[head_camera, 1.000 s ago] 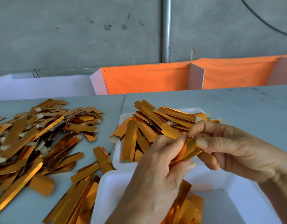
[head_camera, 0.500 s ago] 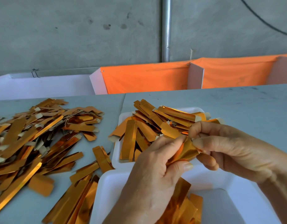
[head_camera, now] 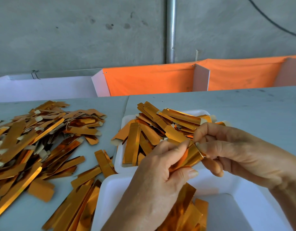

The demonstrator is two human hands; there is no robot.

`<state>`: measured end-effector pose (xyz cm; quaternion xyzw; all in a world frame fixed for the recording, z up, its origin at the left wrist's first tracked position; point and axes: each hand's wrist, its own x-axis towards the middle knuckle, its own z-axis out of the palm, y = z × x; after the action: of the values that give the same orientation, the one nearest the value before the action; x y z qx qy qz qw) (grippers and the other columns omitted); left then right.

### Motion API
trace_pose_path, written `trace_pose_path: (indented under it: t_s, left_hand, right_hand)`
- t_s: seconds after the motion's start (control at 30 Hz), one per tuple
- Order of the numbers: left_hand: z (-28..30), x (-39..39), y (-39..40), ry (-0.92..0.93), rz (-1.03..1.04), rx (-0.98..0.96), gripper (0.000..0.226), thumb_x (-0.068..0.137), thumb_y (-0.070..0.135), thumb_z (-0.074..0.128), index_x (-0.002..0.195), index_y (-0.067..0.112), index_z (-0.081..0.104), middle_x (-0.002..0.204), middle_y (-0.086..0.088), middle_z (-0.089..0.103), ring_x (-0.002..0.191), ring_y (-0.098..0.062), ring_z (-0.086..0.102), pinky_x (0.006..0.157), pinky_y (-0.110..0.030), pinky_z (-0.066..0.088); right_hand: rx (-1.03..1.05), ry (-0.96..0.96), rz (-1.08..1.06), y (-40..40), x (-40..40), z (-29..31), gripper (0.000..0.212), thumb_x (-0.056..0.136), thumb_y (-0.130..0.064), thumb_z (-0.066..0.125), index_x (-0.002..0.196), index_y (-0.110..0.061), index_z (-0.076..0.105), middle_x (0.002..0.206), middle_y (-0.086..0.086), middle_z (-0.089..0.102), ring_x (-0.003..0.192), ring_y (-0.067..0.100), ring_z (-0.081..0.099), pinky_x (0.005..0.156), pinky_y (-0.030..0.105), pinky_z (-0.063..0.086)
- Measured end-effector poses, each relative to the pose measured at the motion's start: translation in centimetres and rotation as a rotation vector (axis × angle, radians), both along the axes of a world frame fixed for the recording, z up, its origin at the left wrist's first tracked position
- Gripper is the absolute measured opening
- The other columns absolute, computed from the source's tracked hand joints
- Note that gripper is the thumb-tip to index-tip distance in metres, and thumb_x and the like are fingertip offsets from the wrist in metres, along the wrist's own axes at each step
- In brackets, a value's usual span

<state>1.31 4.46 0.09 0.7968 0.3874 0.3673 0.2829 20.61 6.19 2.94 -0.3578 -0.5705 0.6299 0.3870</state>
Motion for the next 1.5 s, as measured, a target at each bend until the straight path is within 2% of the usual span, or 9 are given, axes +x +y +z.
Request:
trace_pose_path:
  t_s: [0.1,0.27,0.5,0.6,0.77,0.9,1.0,1.3,1.5]
  left_hand:
    - [-0.1,-0.1,0.1,0.011,0.003,0.004,0.051,0.089,0.042,0.058,0.136,0.045,0.039,0.106,0.030,0.044,0.105,0.009,0.044,0.084,-0.002,0.034]
    - [-0.3,-0.3,0.2,0.056,0.003,0.020,0.053,0.090,0.039,0.055,0.140,0.041,0.038,0.108,0.028,0.042,0.106,0.008,0.043,0.084,-0.003,0.032]
    - [-0.1,0.1,0.0,0.044,-0.052,-0.019,0.054,0.088,0.048,0.051,0.140,0.043,0.036,0.103,0.025,0.039,0.102,0.004,0.045,0.085,-0.013,0.042]
    - [-0.2,0.4,-0.1,0.050,-0.043,-0.003,0.063,0.078,0.059,0.040,0.139,0.044,0.035,0.102,0.025,0.036,0.102,0.006,0.043,0.084,-0.008,0.039]
    - [-0.8,0.5,0.1,0.115,-0.009,0.058,0.058,0.091,0.047,0.046,0.145,0.037,0.029,0.103,0.024,0.030,0.101,0.004,0.043,0.084,-0.007,0.037]
    - [-0.5,0.5,0.0,0.094,-0.040,0.074,0.051,0.093,0.045,0.047,0.142,0.039,0.035,0.101,0.023,0.032,0.098,0.003,0.044,0.081,-0.009,0.039]
    - [-0.1,0.4,-0.1,0.057,-0.067,0.055,0.051,0.089,0.052,0.045,0.139,0.044,0.037,0.100,0.022,0.034,0.095,0.003,0.047,0.076,-0.005,0.037]
    - [-0.1,0.8,-0.2,0.061,-0.061,0.073,0.060,0.083,0.052,0.041,0.142,0.041,0.033,0.102,0.025,0.032,0.098,0.007,0.044,0.081,-0.003,0.035]
    - [0.4,0.8,-0.3,0.050,-0.107,0.038,0.047,0.086,0.049,0.043,0.131,0.037,0.049,0.101,0.022,0.037,0.093,0.004,0.047,0.077,-0.005,0.035]
  right_hand:
    - [0.062,-0.065,-0.035,0.0,-0.4,0.0,0.014,0.072,-0.007,0.065,0.084,-0.005,0.060,0.055,0.007,0.052,0.043,0.017,0.050,0.043,0.021,0.043]
    - [0.217,-0.233,-0.034,-0.1,-0.6,0.2,0.010,0.072,-0.010,0.065,0.075,-0.020,0.063,0.054,0.006,0.053,0.043,0.017,0.049,0.047,0.018,0.041]
    - [0.195,-0.202,-0.006,-0.3,-0.1,0.3,0.014,0.071,-0.005,0.063,0.075,-0.019,0.063,0.056,-0.001,0.050,0.041,0.015,0.047,0.045,0.020,0.040]
    - [0.178,-0.204,0.006,-0.2,-0.1,0.4,0.016,0.070,-0.004,0.062,0.073,-0.019,0.063,0.056,0.000,0.050,0.041,0.015,0.047,0.045,0.022,0.039]
    - [0.240,-0.290,0.008,0.0,-0.1,0.0,0.014,0.069,-0.007,0.062,0.075,-0.020,0.063,0.059,0.004,0.053,0.044,0.016,0.050,0.049,0.018,0.041]
    - [0.171,-0.134,0.062,0.2,0.4,-0.2,0.007,0.075,-0.010,0.065,0.082,-0.011,0.064,0.063,0.010,0.051,0.048,0.019,0.051,0.049,0.020,0.044]
    - [0.093,-0.018,0.136,0.3,0.9,-0.3,0.013,0.079,-0.016,0.070,0.086,-0.008,0.064,0.065,0.010,0.050,0.048,0.017,0.051,0.048,0.022,0.044]
    - [0.097,-0.055,0.113,0.4,1.0,-0.3,0.010,0.075,-0.001,0.061,0.081,-0.008,0.065,0.058,0.005,0.053,0.040,0.012,0.044,0.043,0.019,0.040]
    - [0.068,0.076,0.175,0.5,1.5,-1.0,0.018,0.073,-0.012,0.076,0.088,-0.008,0.068,0.070,0.027,0.036,0.039,0.008,0.040,0.041,0.016,0.038]
